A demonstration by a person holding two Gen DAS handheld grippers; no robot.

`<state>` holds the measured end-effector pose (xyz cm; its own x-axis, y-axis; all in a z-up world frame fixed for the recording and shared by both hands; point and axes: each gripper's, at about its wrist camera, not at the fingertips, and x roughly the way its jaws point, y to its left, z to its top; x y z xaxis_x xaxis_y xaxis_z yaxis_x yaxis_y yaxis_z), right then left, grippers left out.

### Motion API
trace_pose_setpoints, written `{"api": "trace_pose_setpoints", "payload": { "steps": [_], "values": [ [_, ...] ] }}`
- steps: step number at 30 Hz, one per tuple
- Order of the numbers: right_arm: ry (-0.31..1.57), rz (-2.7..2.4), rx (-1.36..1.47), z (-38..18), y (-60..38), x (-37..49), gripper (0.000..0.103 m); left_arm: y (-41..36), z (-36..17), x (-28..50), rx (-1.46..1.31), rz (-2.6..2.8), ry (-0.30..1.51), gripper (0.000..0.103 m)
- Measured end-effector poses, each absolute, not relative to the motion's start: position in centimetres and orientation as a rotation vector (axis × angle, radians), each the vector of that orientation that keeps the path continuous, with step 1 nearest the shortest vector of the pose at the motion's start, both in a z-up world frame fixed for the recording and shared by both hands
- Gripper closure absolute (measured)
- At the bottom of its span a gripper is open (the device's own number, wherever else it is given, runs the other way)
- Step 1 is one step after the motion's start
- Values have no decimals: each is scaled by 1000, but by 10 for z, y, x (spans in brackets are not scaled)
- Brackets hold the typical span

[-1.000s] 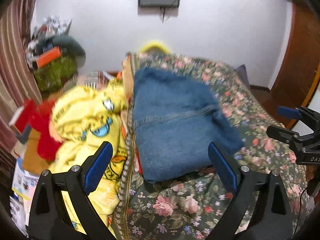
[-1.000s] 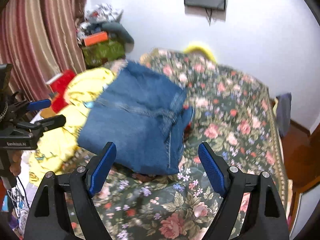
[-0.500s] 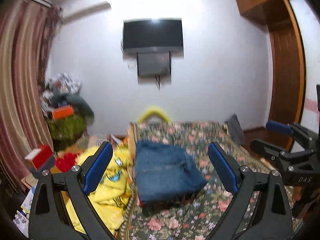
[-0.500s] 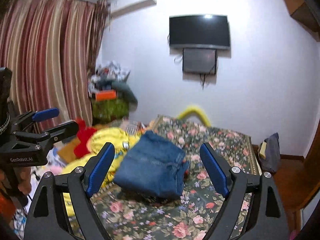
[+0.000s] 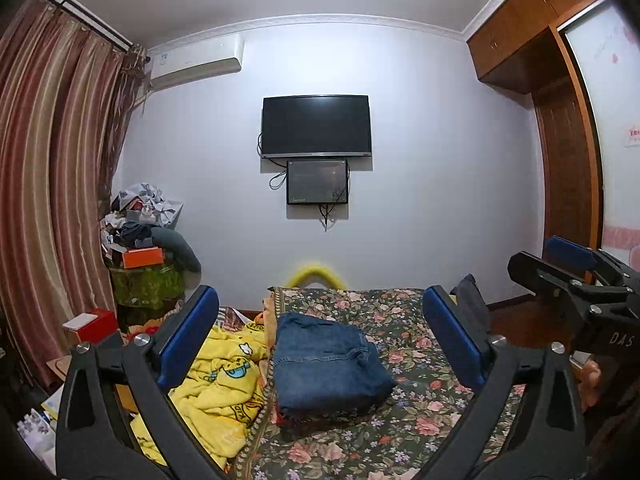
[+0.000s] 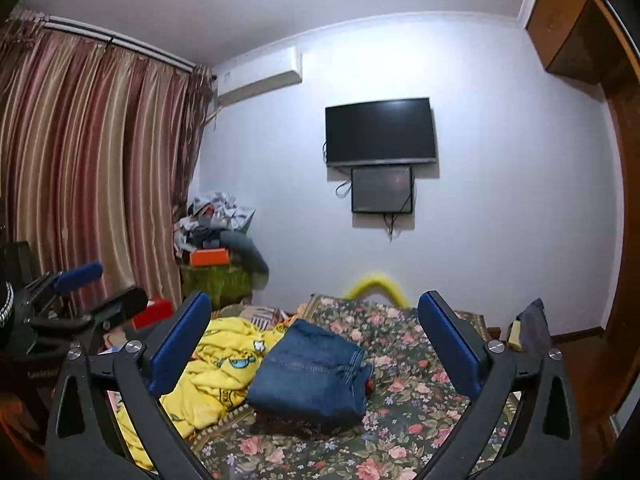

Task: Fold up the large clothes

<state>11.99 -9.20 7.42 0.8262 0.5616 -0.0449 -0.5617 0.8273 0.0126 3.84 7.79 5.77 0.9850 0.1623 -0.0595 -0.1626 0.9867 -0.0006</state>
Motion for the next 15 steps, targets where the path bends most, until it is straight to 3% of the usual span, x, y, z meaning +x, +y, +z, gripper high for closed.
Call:
{"api": "trace_pose_setpoints", "payload": {
  "steps": [15],
  "values": [
    [101, 577, 7, 62, -96, 120, 0, 75, 47, 39, -28, 159, 92, 1]
  ]
}}
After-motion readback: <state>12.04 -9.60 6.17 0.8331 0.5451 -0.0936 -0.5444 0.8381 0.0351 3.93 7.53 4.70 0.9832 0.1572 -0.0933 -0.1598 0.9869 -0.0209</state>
